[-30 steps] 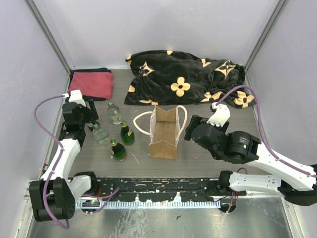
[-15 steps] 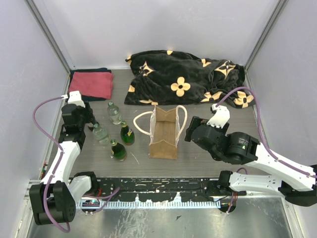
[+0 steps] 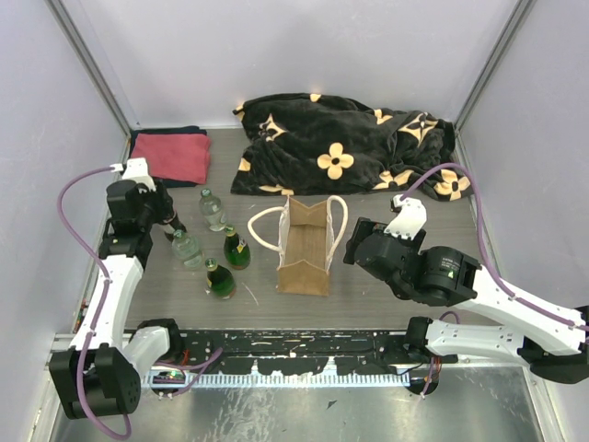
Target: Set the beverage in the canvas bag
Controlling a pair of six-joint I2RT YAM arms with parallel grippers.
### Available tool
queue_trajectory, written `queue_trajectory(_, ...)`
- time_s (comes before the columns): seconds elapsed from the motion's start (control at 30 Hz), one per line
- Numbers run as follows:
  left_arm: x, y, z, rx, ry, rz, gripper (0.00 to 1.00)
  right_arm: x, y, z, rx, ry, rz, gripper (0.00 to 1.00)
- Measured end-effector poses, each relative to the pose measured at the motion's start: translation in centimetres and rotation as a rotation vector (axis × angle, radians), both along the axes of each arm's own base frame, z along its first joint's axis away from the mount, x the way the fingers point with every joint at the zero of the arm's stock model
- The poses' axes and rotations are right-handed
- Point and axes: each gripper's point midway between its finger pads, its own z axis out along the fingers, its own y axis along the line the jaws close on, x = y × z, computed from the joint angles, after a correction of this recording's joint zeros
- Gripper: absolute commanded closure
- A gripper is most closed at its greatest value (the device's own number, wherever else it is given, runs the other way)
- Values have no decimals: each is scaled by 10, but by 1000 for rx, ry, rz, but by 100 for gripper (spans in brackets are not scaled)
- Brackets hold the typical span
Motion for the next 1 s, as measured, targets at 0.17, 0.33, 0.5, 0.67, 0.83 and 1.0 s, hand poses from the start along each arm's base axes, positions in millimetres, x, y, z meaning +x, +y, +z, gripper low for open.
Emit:
queue_trajectory(0.17, 6, 0, 29, 5, -48, -3, 100, 0, -1, -3, -9, 2, -1, 0)
queue_trajectory(0.33, 9, -1, 50, 1, -77, -12, 100, 0, -1, -2, -6, 0, -1, 0)
queue_trajectory(0.5, 16, -7, 84, -10, -106, -33, 100, -1, -3, 0, 5, -7, -2, 0)
queue_trajectory(0.67, 23, -22, 128, -24, -161, -74, 100, -1, -4, 1, 11, -10, -2, 0)
queue_trajectory(0.83, 27, -63, 180, -50, -226, -183, 100, -2, -7, 5, 26, -18, -1, 0)
queue_trajectory(1.0, 29, -114, 216, -103, -238, -317, 100, -3, -9, 8, 44, -25, -1, 0)
